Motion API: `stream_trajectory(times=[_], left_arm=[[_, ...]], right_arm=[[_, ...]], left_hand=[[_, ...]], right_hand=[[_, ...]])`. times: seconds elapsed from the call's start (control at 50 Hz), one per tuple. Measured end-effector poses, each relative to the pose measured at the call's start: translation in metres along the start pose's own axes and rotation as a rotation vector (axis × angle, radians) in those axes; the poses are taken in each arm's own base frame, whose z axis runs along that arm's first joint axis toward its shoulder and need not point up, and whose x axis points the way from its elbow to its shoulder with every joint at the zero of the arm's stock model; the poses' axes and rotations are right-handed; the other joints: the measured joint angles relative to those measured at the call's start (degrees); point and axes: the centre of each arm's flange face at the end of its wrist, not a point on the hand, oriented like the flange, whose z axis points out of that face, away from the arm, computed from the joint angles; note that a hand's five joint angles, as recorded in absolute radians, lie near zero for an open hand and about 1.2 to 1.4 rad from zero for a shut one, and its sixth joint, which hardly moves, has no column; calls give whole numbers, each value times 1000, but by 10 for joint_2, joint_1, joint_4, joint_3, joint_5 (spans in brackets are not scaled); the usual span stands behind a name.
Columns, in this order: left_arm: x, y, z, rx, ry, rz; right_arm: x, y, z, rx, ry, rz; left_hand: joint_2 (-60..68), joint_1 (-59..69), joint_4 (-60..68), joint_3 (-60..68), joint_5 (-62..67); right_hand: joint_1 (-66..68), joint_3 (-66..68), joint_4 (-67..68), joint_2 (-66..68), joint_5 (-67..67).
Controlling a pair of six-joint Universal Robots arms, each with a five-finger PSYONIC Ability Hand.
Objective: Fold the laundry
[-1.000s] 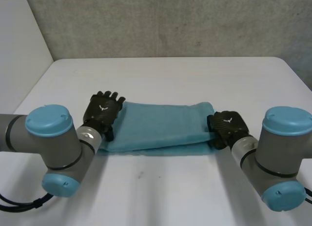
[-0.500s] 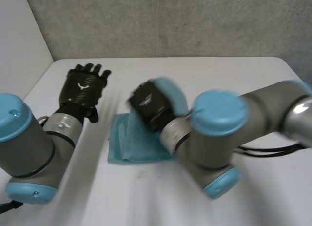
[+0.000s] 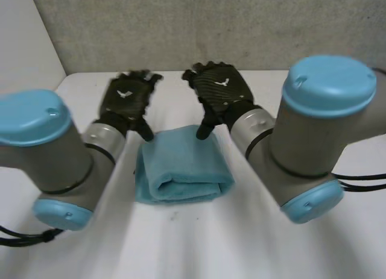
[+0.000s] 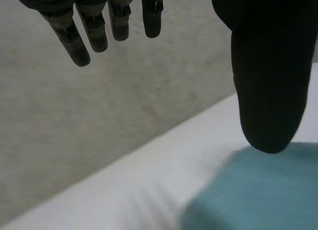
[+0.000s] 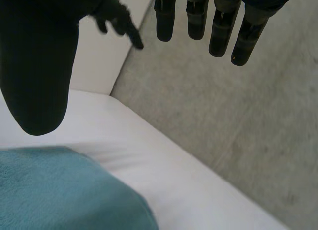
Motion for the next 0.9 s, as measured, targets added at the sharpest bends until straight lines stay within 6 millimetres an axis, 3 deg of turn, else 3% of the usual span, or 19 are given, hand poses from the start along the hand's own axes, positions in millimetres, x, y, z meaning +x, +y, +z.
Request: stream_trajectory(times=[0.1, 0.3, 0.38, 0.46, 0.56, 0.6, 0.66, 0.68, 0.72, 0.76, 0.78, 0.82, 0.9], left_arm=[[17, 24, 0, -133, 50, -96], [15, 78, -6, -389, 21, -173], [8, 85, -8, -422, -2, -170], [0, 80, -10, -416, -17, -166], [-3, 58, -10, -357, -18, -166], [-5, 32, -11, -282, -14, -166], [-7, 8, -12, -213, -13, -166], [-10, -13, -13, -152, -14, -164], [-11, -21, -14, -127, -16, -162], [-18, -57, -19, -23, -28, -153], [-18, -57, -19, -23, -28, -153], [-33, -88, -27, 70, -63, -138], [-52, -114, -37, 143, -114, -121]], right_arm=[[16, 20, 8, -115, 5, 101], [21, 101, 30, -415, -35, 227], [18, 117, 34, -470, -56, 239], [18, 117, 37, -484, -73, 243], [22, 87, 39, -413, -75, 233], [29, 52, 37, -319, -62, 218], [39, 20, 33, -225, -36, 203], [49, -3, 27, -153, -8, 191], [53, -13, 24, -122, 7, 185], [77, -54, 5, 20, 100, 155], [77, -54, 5, 20, 100, 155], [98, -81, -15, 119, 203, 125], [121, -97, -39, 176, 324, 81]], left_hand=[[0, 0, 0, 0, 0], [-1, 0, 0, 0, 0], [-1, 0, 0, 0, 0], [-1, 0, 0, 0, -1], [-1, 0, 0, 0, -1], [-1, 0, 0, 0, -1], [-1, 0, 0, 0, -1], [-1, 0, 0, 0, -1], [-1, 0, 0, 0, -1], [-1, 0, 0, 0, -1], [-1, 0, 0, 0, -1], [-1, 0, 0, 0, -1], [-1, 0, 0, 0, -1]], right_hand=[[0, 0, 0, 0, 0], [0, 0, 0, 0, 0], [-1, 0, 0, 0, 0], [-10, 0, 0, 0, 0], [-10, 0, 0, 0, 0], [-10, 0, 0, 0, 0], [-10, 0, 0, 0, 0], [-10, 0, 0, 0, 0], [-10, 0, 0, 0, 0], [-10, 0, 0, 0, 0], [-10, 0, 0, 0, 0], [-10, 0, 0, 0, 0], [-10, 0, 0, 0, 0]])
